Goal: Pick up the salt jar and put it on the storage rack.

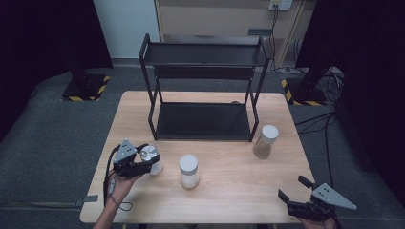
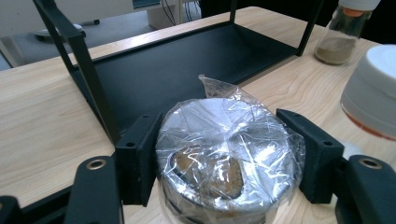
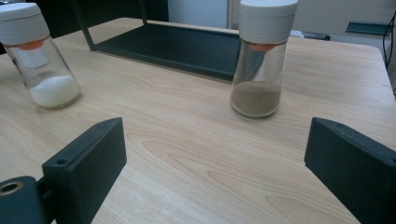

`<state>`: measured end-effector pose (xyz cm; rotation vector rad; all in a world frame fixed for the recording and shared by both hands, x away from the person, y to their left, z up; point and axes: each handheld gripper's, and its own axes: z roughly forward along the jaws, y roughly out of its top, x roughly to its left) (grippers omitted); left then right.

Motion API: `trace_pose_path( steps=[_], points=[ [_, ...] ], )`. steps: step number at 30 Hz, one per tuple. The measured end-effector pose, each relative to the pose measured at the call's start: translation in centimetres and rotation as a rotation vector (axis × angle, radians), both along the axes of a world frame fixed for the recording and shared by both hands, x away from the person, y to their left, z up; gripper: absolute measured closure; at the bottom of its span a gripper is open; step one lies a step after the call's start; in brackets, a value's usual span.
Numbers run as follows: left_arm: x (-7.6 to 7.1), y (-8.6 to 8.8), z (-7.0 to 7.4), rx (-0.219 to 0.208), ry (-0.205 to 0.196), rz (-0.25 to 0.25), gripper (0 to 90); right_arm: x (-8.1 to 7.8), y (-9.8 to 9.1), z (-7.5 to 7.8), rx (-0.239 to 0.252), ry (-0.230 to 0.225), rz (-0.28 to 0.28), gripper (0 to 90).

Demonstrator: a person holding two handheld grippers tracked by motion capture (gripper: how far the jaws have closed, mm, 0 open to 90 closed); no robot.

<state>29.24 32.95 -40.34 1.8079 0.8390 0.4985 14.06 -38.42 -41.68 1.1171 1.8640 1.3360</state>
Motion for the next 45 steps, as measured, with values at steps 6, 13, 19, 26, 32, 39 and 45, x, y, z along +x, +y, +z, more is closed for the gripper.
trace_pose_path(
  steps=[6,13,19,26,32,39,45],
  points=[
    [0.7,-0.8,0.5,0.003,0.008,0.004,33.4,0.0,0.0,0.0,0.001,0.000,0.000,5.6],
    [1.2,-1.3,0.9,-0.005,0.011,0.007,33.4,0.0,0.0,0.0,0.000,-0.002,0.001,5.6],
    [1.8,-1.8,1.2,-0.001,0.013,0.007,33.4,-0.1,0.0,0.0,0.001,-0.002,0.002,5.6],
    [2.6,-2.6,1.7,-0.001,0.009,0.011,33.4,0.0,-0.1,0.0,0.002,-0.002,0.002,5.6],
    [3.5,-3.4,2.3,0.007,0.003,0.016,33.4,-0.1,-0.1,0.0,0.003,-0.001,0.002,5.6],
    [4.5,-4.4,2.8,0.024,0.000,0.029,33.4,-0.1,-0.2,0.0,0.003,-0.005,0.004,5.7],
    [5.4,-4.9,3.0,0.022,0.001,0.049,33.4,0.0,-0.2,0.0,0.004,-0.004,0.005,5.7]
  ],
)
